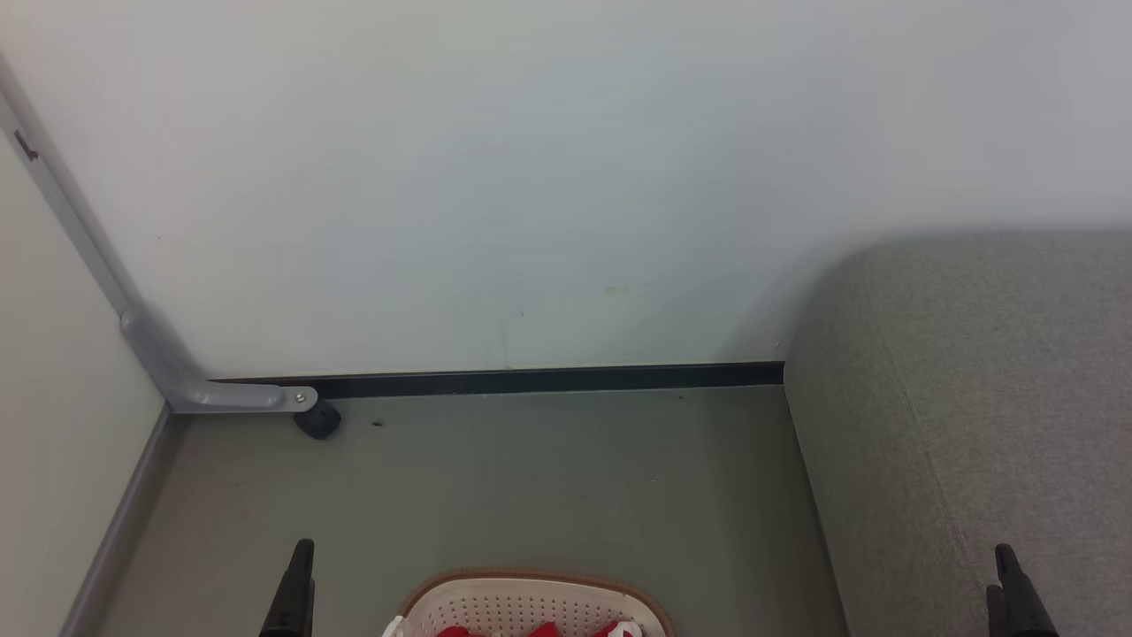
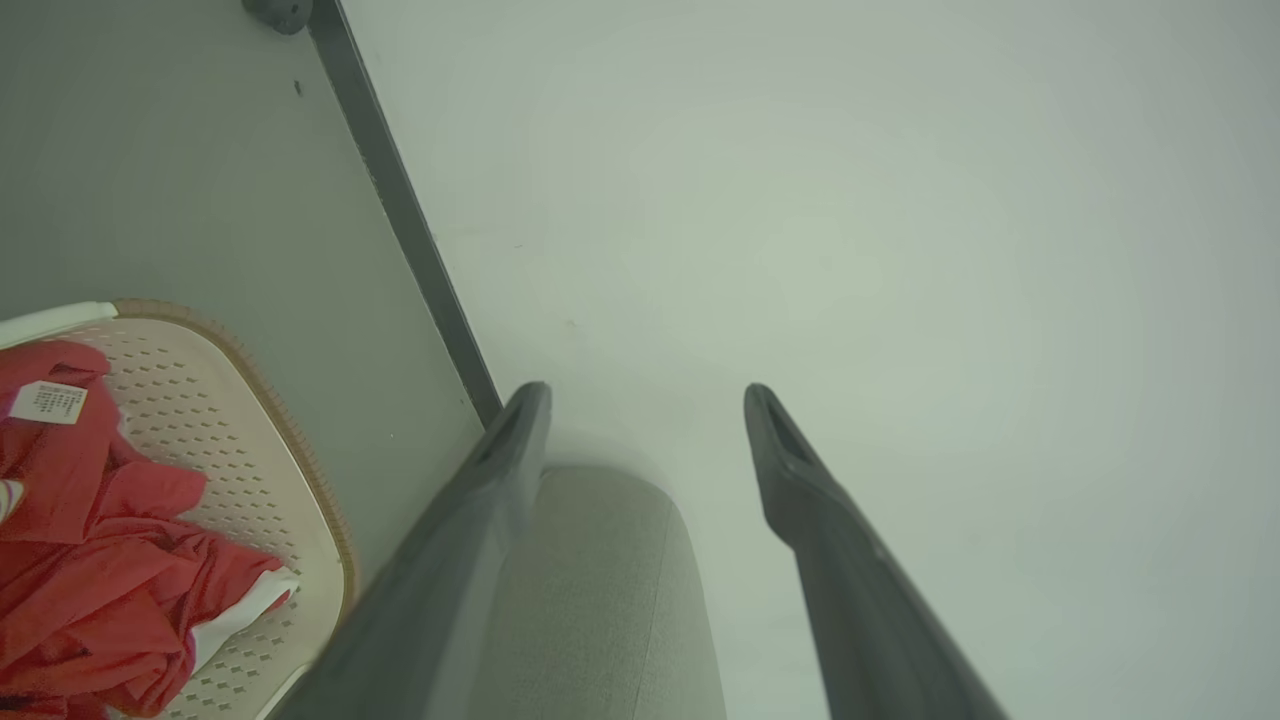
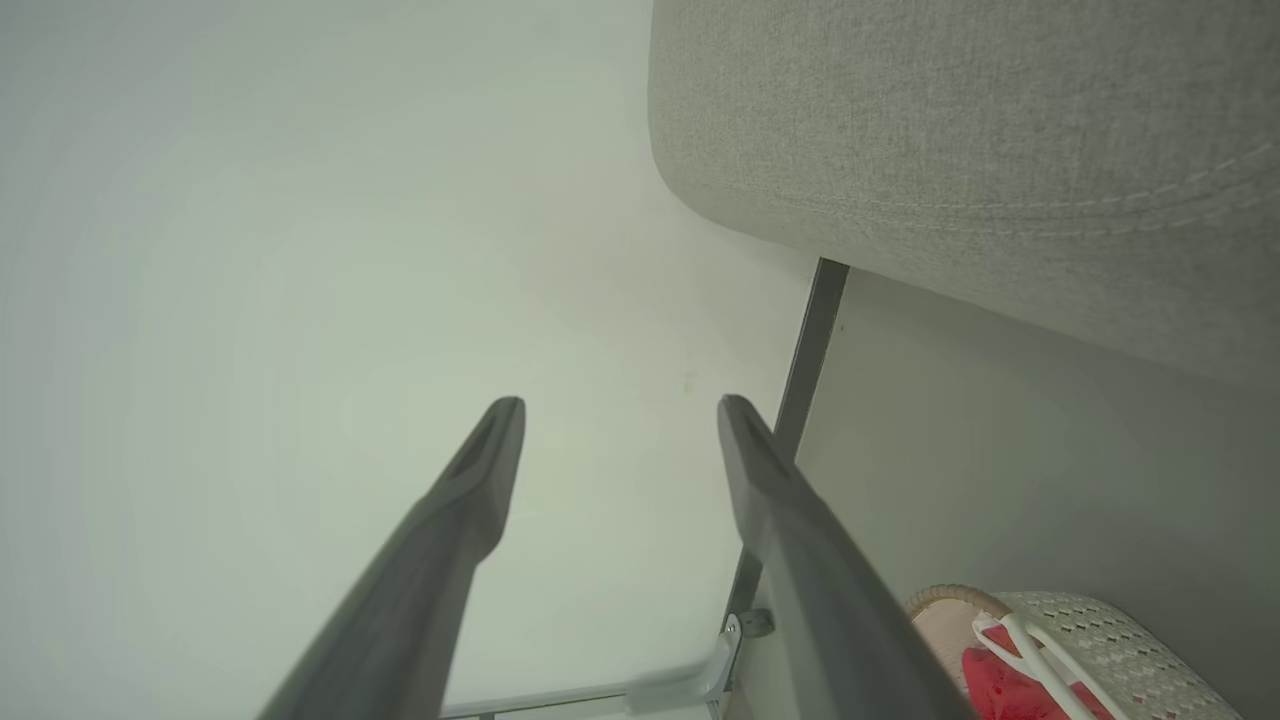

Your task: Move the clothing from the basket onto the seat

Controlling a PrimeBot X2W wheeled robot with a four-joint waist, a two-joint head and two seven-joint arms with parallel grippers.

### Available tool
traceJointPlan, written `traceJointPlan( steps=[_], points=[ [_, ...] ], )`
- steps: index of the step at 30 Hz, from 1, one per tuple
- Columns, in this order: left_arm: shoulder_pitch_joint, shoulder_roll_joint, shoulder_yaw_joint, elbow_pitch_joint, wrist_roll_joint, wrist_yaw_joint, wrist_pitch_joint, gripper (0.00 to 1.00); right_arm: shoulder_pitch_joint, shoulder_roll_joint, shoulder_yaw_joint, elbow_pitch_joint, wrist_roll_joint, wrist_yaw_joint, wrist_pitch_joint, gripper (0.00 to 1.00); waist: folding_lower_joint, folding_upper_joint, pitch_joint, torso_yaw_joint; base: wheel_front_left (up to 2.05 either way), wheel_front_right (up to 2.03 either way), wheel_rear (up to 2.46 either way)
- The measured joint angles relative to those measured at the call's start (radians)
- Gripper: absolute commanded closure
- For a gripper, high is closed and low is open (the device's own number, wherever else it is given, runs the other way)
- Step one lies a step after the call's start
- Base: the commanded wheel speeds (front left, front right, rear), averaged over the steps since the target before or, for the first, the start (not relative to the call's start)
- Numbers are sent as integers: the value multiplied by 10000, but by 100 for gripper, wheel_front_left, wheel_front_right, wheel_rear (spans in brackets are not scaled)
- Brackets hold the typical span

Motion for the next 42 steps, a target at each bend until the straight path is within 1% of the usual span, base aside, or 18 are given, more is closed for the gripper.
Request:
traceJointPlan(
  steps=[5,6,7,8,9,18,26,31,34,42],
  points=[
    [-112,98,-219,0,589,2,-222,0,-2,-226,199,-81,-815,-2,-286,0,0,0,-22,-1,0,0,0],
    [-112,98,-219,0,589,2,-222,0,-2,-226,199,-81,-815,-2,-286,0,0,0,-22,-1,0,0,0],
    [-308,230,-364,-19,1910,378,-441,0,-12,-796,690,-286,-2548,-163,-598,0,0,0,-63,-2,0,0,0],
    [-322,251,-389,-29,2104,456,-504,0,-16,-857,750,-313,-2777,-188,-614,0,0,0,-69,-2,0,0,0],
    [-406,328,-594,-50,2769,650,-612,0,-21,-999,963,-353,-3394,-313,-752,0,0,0,-91,-3,0,0,0],
    [-476,598,-1323,-96,4602,1053,-953,0,-72,-1386,1513,-393,-4986,-619,-1057,0,0,0,-203,-17,0,0,0],
    [-476,750,-1854,-42,6159,1348,-1227,0,-70,-1613,1996,-403,-6188,-721,-1388,0,0,0,-297,-23,0,0,0],
    [-477,782,-2038,61,6978,1523,-1413,0,-62,-1684,2249,-405,-6845,-890,-1563,0,0,0,-353,-21,0,0,0],
    [-477,826,-2155,159,7486,1592,-1496,0,-18,-1755,2395,-410,-7265,-932,-1668,0,0,0,-383,-19,0,0,0],
    [-477,819,-2199,418,8404,1848,-1835,0,119,-1912,2763,-453,-8274,-1068,-1975,0,0,0,-451,-26,0,0,0]
  ],
)
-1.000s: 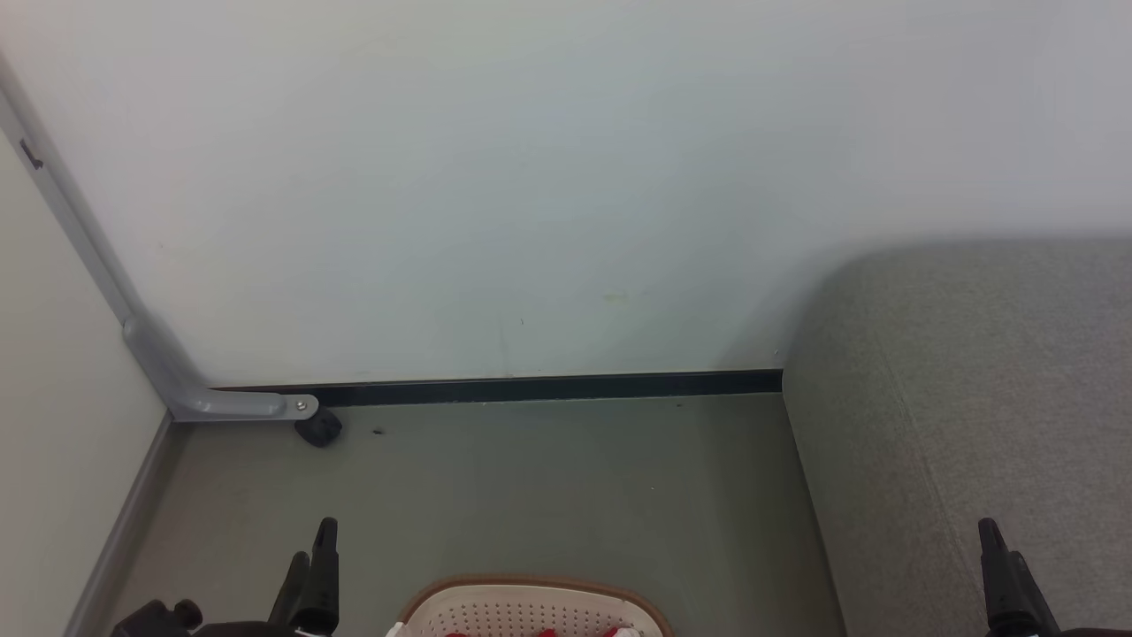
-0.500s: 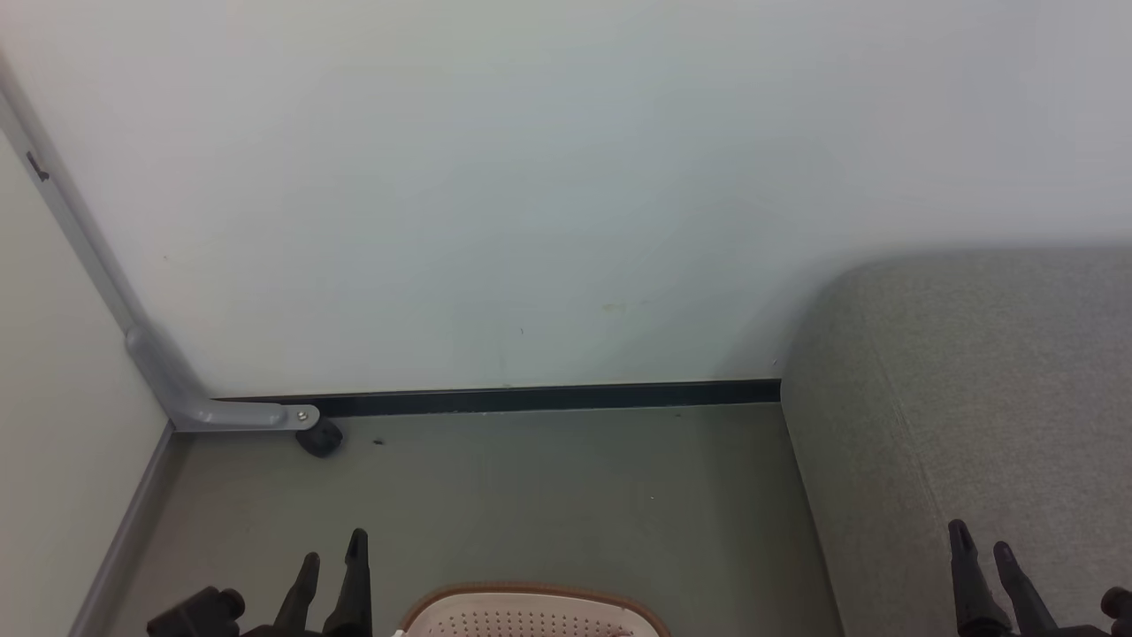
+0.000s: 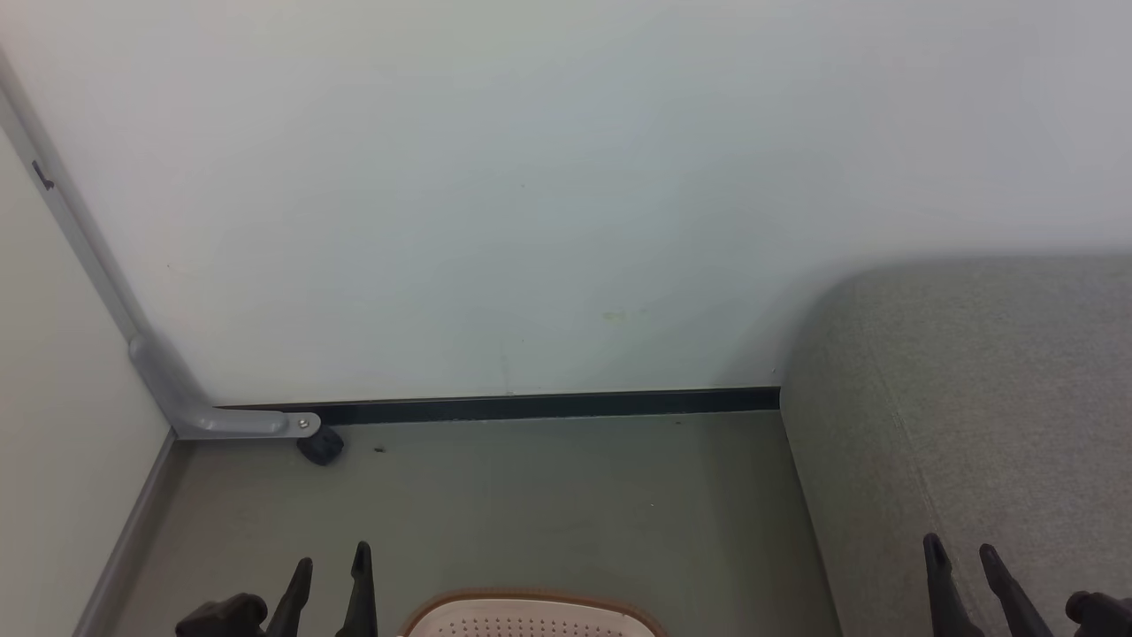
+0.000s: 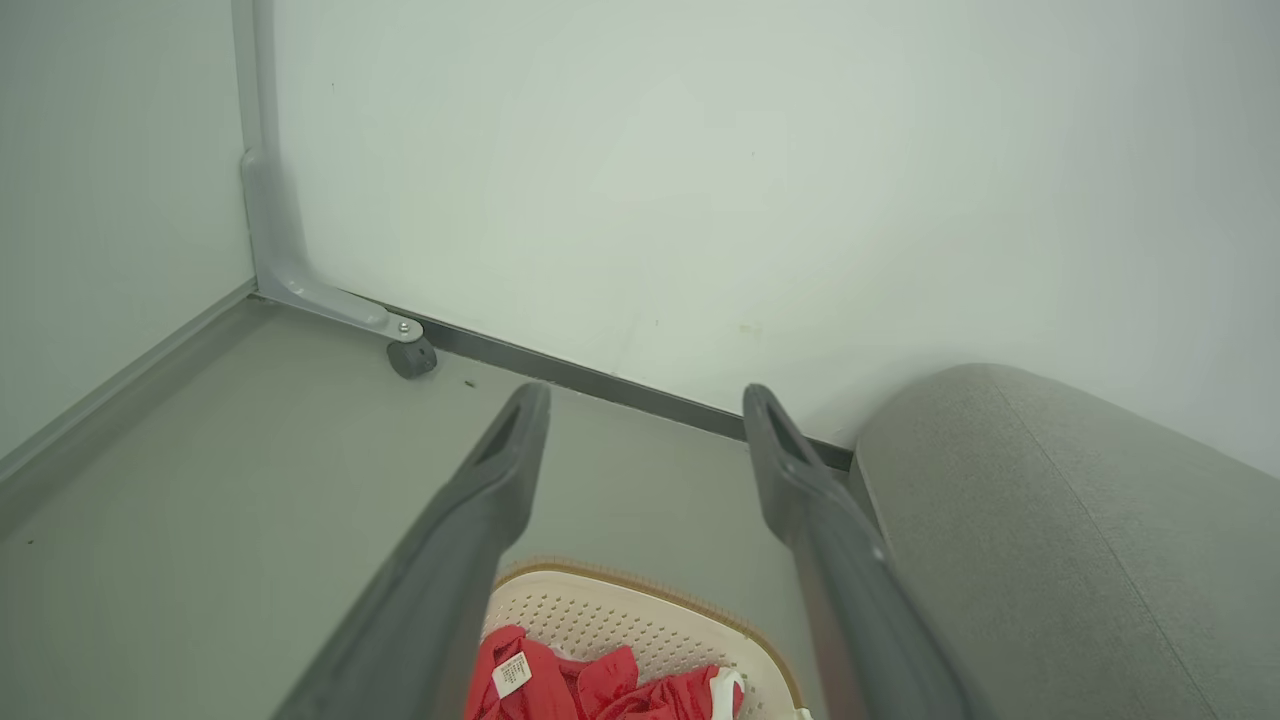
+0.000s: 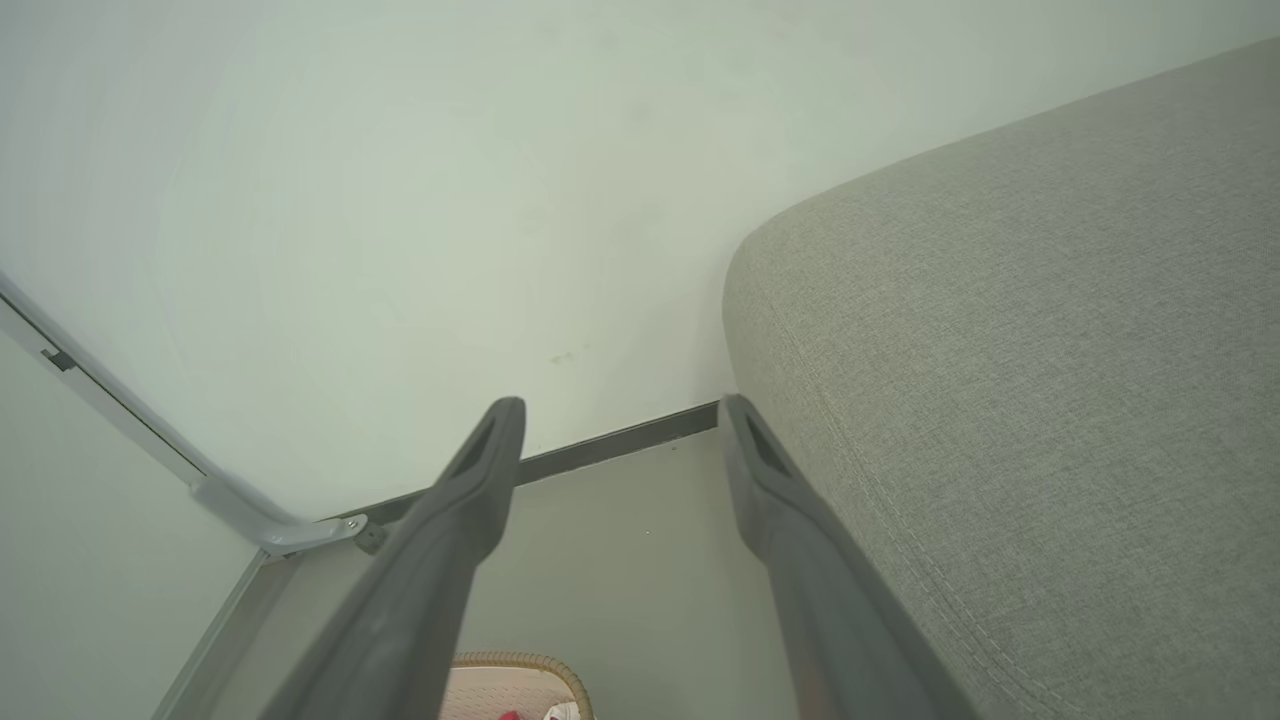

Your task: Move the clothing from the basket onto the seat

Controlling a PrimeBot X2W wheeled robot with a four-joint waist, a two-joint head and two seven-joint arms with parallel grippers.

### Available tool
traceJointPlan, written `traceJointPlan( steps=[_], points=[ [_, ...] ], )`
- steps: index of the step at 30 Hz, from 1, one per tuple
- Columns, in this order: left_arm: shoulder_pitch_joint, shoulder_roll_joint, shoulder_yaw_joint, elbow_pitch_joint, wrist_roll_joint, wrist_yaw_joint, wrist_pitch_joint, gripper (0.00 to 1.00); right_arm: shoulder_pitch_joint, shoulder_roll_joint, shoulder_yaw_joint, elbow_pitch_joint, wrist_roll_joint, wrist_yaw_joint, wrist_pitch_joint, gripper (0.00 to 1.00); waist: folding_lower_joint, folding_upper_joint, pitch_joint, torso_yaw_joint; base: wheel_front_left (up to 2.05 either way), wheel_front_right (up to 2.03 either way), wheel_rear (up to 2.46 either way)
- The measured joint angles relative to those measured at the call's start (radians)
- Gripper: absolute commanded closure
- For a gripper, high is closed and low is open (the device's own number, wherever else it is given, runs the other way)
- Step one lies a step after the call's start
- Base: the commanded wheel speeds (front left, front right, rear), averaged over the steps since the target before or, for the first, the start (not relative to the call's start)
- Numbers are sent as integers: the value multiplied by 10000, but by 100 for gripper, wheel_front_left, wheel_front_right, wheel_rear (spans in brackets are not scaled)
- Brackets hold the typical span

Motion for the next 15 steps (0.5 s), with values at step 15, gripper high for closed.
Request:
traceJointPlan(
  steps=[15],
  points=[
    [-11,-125,-54,512,1873,360,-546,0,21,-362,608,-180,-1906,-182,-568,0,0,0,-137,10,0,0,0]
  ],
)
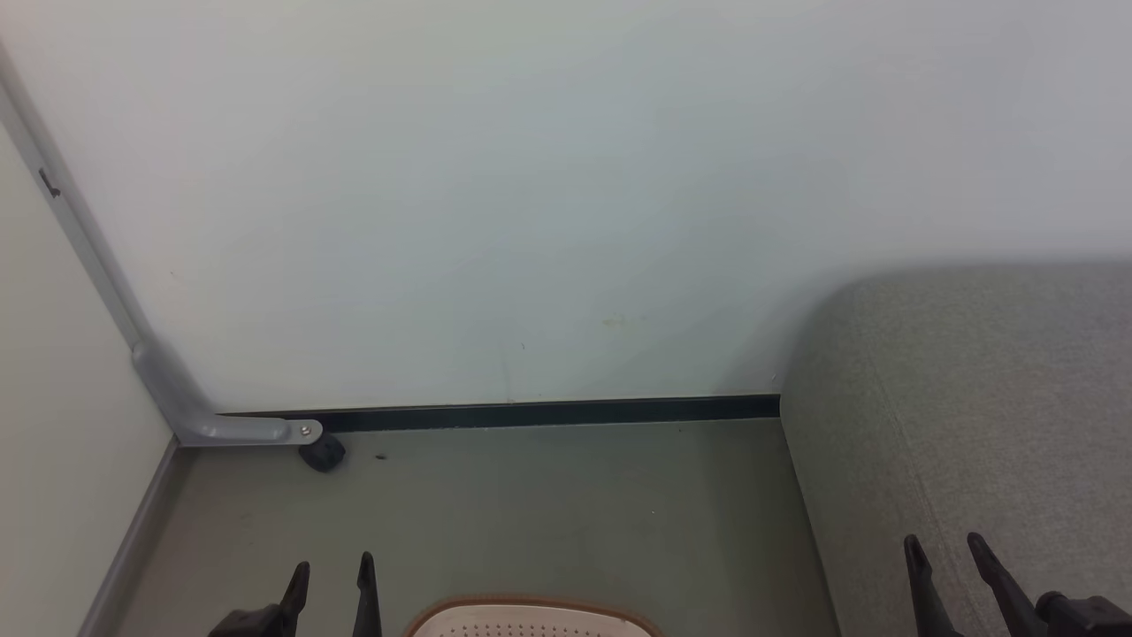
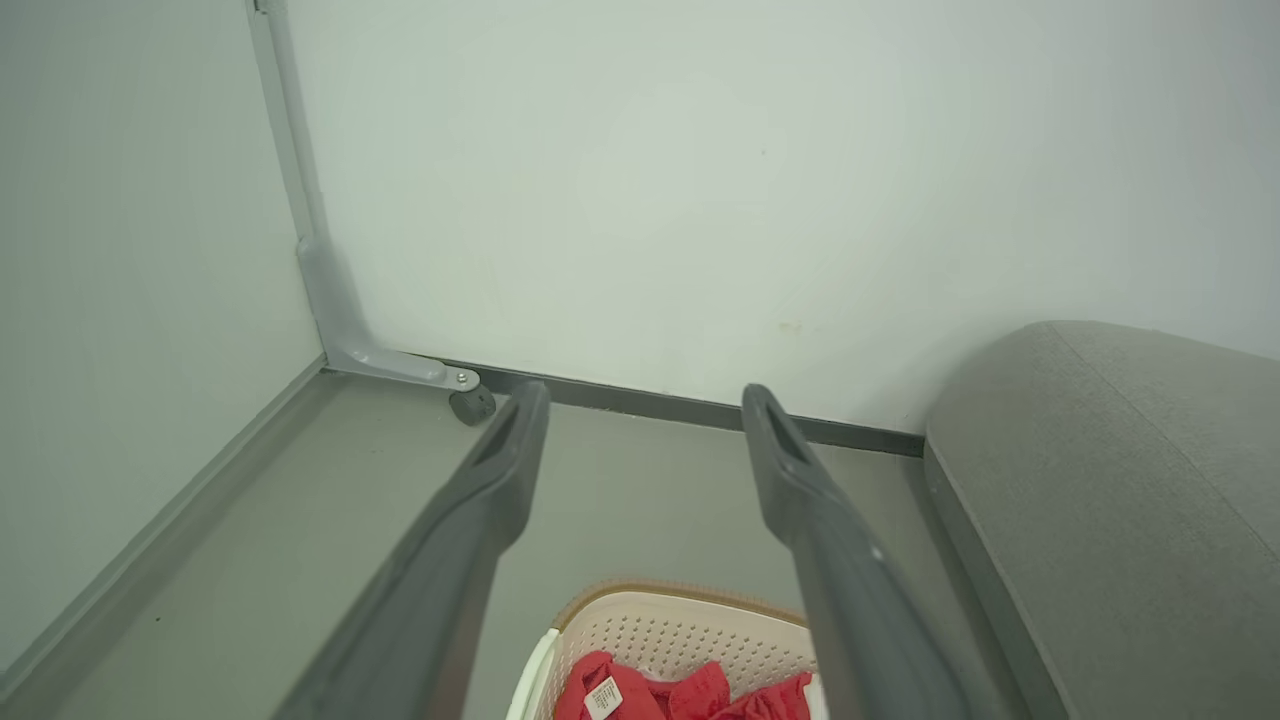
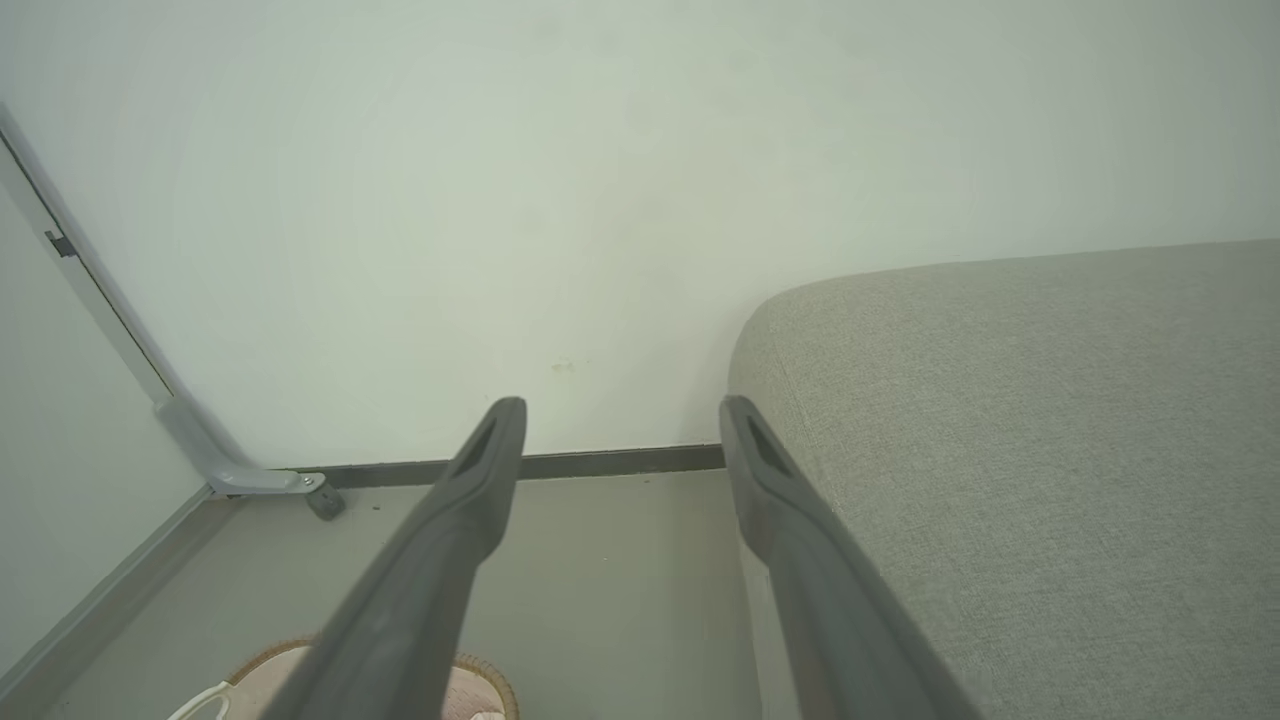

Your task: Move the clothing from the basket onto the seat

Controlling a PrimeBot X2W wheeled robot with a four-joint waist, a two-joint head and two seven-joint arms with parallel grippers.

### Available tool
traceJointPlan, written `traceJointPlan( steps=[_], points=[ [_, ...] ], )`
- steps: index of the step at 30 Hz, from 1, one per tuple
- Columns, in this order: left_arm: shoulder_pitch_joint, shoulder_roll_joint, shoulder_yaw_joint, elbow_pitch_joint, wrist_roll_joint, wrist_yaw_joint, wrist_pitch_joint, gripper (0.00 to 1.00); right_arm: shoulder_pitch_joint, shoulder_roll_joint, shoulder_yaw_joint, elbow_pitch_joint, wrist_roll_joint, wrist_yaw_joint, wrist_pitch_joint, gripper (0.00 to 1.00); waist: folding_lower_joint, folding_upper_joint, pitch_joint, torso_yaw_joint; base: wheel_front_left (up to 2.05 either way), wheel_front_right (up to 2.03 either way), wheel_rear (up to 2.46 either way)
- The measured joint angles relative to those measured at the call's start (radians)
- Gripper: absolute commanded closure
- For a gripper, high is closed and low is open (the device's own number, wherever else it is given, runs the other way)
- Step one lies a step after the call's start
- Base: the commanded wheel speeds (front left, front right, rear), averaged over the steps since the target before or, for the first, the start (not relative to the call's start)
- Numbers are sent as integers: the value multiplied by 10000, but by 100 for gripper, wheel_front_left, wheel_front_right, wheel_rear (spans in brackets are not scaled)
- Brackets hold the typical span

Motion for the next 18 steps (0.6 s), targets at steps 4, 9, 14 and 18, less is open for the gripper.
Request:
traceJointPlan(
  steps=[4,9,14,18],
  points=[
    [-1,-96,82,163,663,159,-169,0,12,-150,157,-52,-568,-90,-173,0,0,0,-39,10,0,0,0],
    [-5,-117,326,355,1141,249,-339,0,175,-209,251,-92,-1014,-173,-309,0,0,0,-68,23,0,0,0],
    [-5,-176,489,376,1304,249,-339,0,198,-211,240,-92,-1014,-244,-345,0,0,0,-69,33,0,0,0],
    [-5,-213,577,391,1398,249,-339,0,198,-213,209,-92,-1014,-244,-347,0,0,0,-63,38,0,0,0]
  ],
)
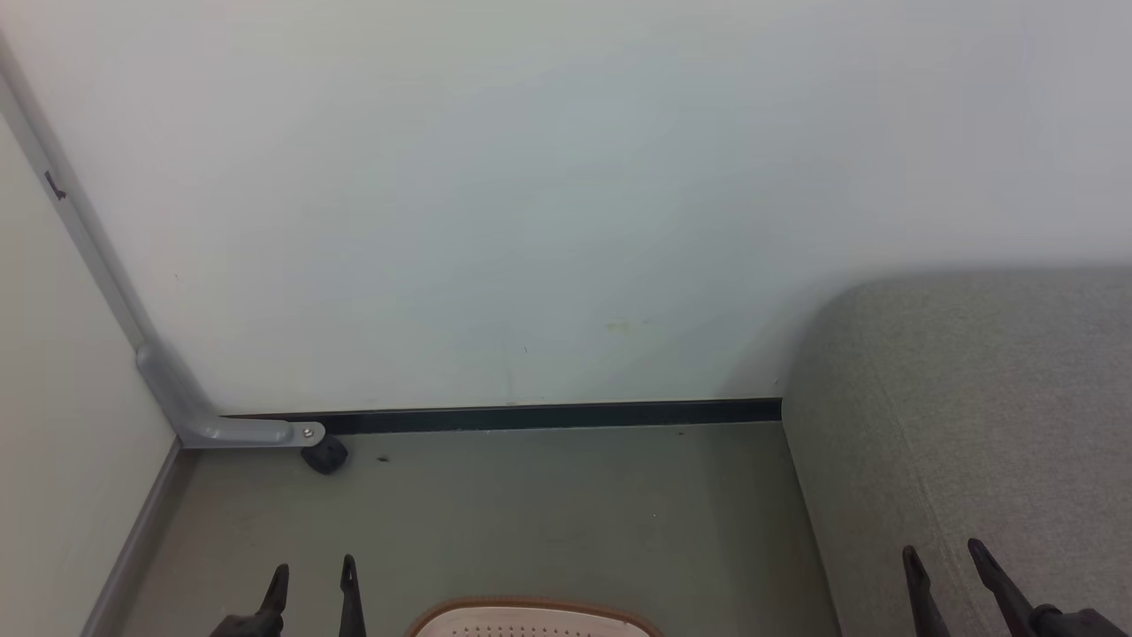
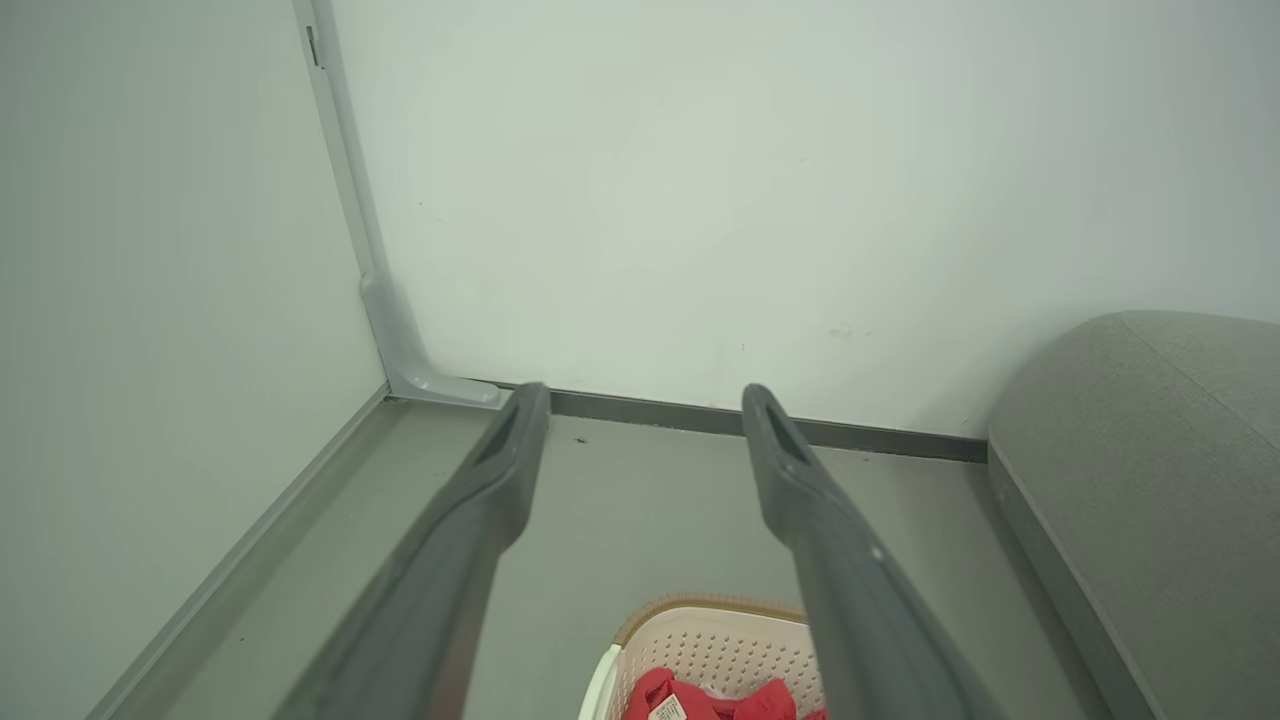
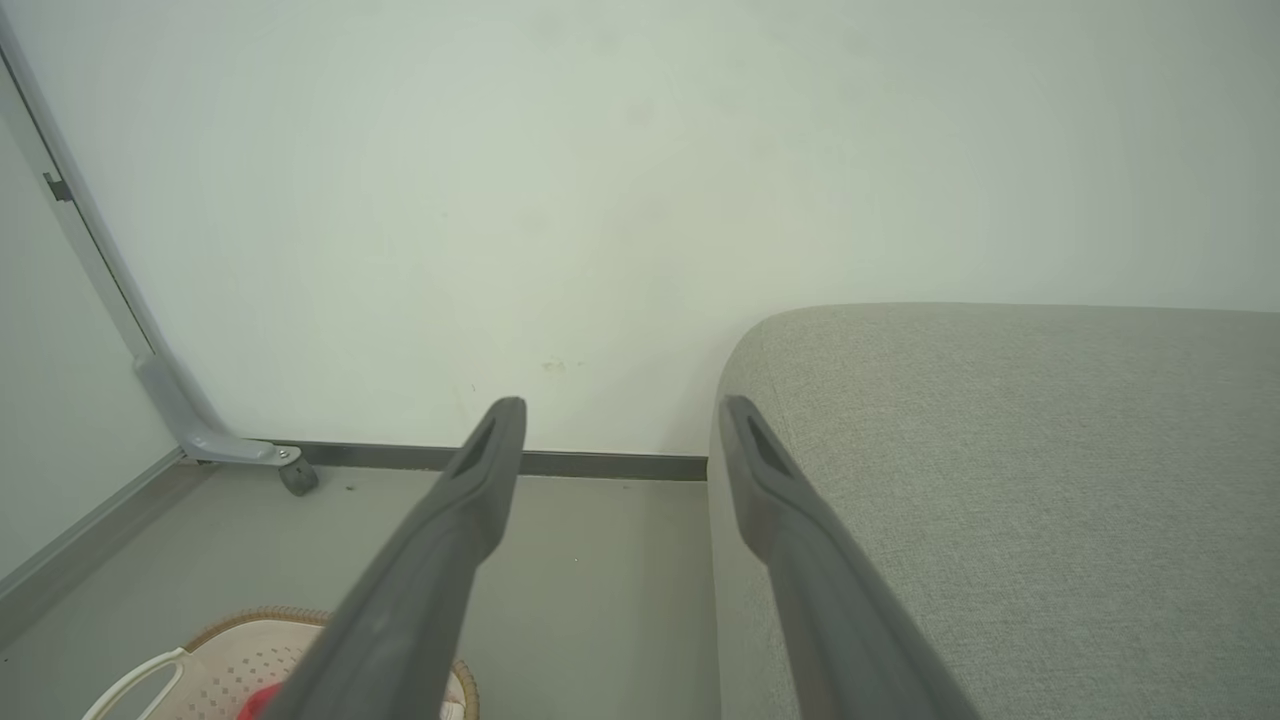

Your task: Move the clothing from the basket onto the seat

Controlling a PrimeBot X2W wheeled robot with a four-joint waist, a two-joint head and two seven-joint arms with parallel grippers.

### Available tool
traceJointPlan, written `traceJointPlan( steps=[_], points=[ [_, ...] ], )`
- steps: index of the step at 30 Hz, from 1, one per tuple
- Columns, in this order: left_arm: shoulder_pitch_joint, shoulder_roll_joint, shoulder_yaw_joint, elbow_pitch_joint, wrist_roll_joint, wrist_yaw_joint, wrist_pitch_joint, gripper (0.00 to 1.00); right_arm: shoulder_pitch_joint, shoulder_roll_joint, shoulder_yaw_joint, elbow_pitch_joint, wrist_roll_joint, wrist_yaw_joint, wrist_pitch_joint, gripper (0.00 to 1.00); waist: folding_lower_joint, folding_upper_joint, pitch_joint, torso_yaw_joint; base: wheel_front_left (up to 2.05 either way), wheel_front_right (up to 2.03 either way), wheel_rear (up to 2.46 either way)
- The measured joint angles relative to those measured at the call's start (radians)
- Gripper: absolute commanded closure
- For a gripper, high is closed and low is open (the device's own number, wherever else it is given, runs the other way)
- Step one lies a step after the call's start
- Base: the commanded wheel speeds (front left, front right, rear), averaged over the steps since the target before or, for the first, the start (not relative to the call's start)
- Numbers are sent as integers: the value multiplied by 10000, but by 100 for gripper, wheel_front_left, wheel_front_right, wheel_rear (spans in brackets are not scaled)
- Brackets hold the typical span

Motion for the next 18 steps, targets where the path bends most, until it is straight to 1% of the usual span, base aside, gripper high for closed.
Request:
traceJointPlan(
  steps=[18],
  points=[
    [0,-159,113,40,174,0,0,0,-3,4,-128,-50,2,-4,0,0,0,0,34,-37,0,0,0]
  ],
)
